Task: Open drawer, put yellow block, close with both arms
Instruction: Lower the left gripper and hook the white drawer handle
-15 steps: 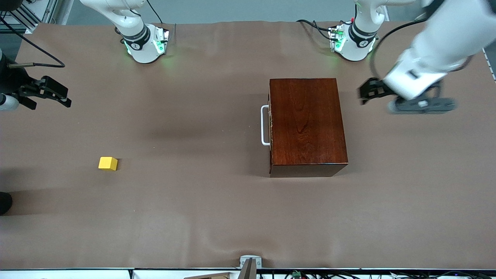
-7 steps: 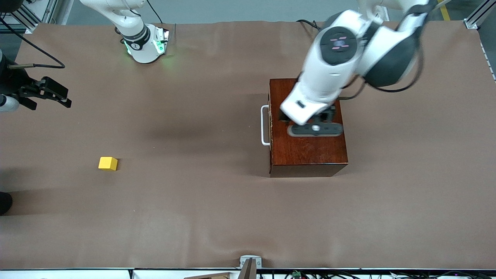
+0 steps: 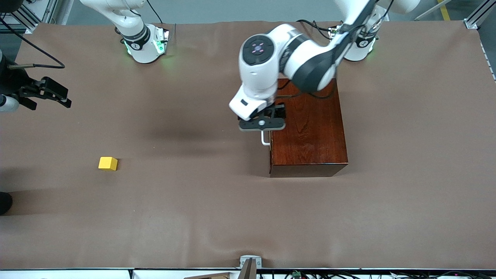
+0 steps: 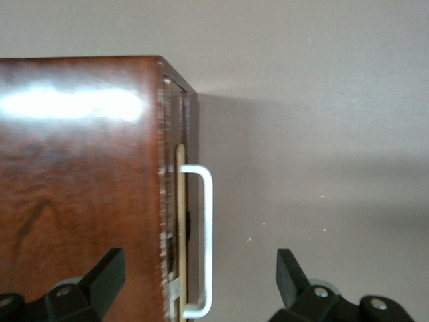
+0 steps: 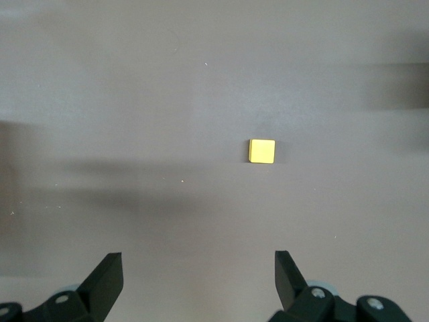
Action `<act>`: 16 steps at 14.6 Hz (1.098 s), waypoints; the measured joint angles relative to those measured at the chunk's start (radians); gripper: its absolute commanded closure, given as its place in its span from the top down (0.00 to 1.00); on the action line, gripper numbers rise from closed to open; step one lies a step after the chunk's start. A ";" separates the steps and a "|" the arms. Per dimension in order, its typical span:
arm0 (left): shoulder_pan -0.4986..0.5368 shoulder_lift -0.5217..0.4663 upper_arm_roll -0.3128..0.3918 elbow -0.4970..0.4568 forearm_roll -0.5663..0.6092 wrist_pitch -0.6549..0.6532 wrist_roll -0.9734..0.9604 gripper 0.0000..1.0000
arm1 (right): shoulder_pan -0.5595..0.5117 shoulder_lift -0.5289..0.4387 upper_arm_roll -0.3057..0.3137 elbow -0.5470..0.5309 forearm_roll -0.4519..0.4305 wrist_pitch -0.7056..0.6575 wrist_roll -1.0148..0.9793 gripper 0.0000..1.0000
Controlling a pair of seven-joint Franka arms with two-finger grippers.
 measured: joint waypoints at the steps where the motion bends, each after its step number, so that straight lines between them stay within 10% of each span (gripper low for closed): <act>1: -0.050 0.020 0.046 0.003 0.000 0.007 0.000 1.00 | 0.000 0.000 0.000 0.000 0.000 0.001 0.000 1.00; 5: -0.236 0.104 0.206 0.023 0.000 0.017 -0.002 1.00 | 0.000 0.015 0.000 0.000 0.000 0.002 0.000 1.00; 16: -0.268 0.202 0.227 0.029 0.000 0.015 -0.003 1.00 | -0.002 0.034 -0.003 0.004 -0.002 0.007 0.000 1.00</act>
